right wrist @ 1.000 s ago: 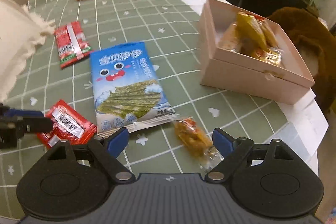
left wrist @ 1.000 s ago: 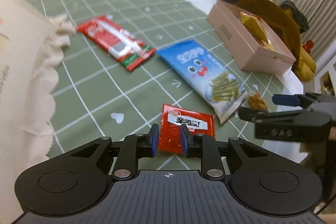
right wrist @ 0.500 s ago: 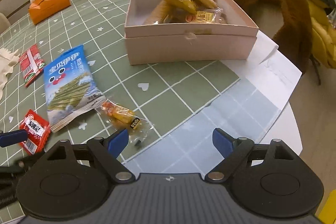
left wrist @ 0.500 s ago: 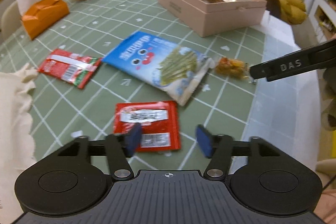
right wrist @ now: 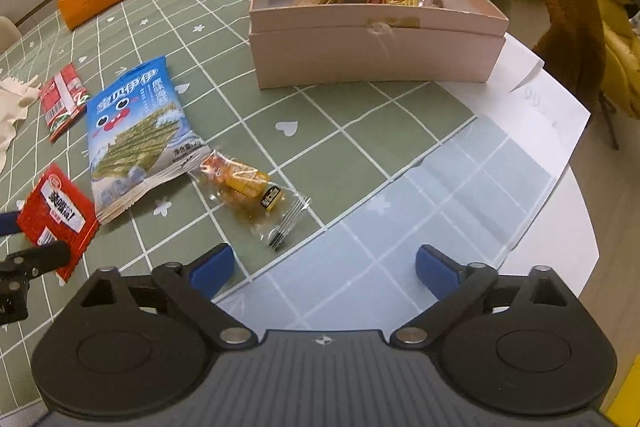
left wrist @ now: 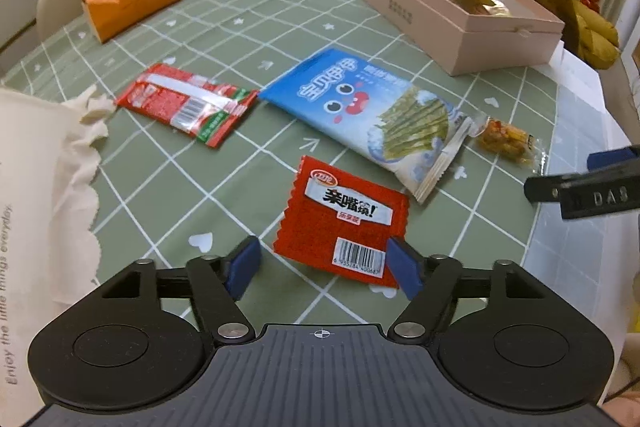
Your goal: Organize snacks
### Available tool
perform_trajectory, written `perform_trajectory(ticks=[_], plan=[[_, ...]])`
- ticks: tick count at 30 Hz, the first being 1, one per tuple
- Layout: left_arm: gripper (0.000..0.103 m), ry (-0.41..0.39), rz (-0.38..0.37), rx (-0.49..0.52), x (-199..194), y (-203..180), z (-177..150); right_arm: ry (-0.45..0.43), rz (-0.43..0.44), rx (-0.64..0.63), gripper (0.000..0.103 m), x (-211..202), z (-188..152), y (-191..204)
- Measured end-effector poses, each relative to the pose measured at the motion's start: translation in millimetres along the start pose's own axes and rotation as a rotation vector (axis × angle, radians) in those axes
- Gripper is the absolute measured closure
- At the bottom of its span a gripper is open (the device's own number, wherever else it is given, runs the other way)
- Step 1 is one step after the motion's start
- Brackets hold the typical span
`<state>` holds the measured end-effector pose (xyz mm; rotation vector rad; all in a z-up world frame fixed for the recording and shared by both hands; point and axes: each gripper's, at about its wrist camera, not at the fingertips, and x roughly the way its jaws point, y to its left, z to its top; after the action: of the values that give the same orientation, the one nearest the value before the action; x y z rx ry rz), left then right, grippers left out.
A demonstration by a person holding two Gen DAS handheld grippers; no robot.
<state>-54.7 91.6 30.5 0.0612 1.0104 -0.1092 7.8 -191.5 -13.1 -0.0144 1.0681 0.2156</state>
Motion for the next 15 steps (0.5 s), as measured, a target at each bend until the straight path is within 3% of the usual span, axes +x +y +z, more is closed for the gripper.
perform_trajectory(ticks=[5, 9, 13, 15], plan=[[0.025, -0.020, -0.006, 0.043, 2, -10, -2, -0.016, 0.001, -0.007, 0.000, 0, -4, 1], [0.034, -0.053, -0.021, 0.037, -1, -12, -8, -0.030, 0.000, -0.007, 0.000, 0, -5, 2], [0.061, -0.078, -0.058, -0.042, -9, 0, -10, -0.050, 0.000, -0.004, 0.000, -1, -8, 1], [0.068, -0.091, -0.087, -0.094, -14, 10, -14, -0.060, -0.002, -0.001, 0.000, -1, -10, 1]])
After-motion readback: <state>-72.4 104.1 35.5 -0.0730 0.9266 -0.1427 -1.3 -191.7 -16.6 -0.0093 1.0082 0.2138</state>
